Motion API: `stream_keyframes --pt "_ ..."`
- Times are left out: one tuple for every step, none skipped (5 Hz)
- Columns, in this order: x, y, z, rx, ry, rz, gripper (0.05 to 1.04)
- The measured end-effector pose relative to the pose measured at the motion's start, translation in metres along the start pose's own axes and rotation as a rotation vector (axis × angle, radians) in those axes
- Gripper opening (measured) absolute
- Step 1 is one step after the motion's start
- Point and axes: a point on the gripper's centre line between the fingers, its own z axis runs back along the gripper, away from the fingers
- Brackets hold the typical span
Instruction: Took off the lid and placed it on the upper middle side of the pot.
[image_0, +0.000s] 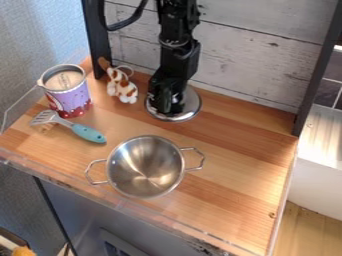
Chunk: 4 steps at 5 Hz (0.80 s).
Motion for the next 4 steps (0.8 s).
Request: stream_keyframes --pt "-0.001 0.000 0.016 0.040 0.001 0.007 1.000" --pt "-0.013 -0.003 0.046 0.119 -0.007 0.049 1.001" --pt "-0.019 -0.009 0.081 0.219 -0.009 0.072 1.001" --pt "-0.032 -0.024 0.092 0.276 -0.035 0.126 1.001"
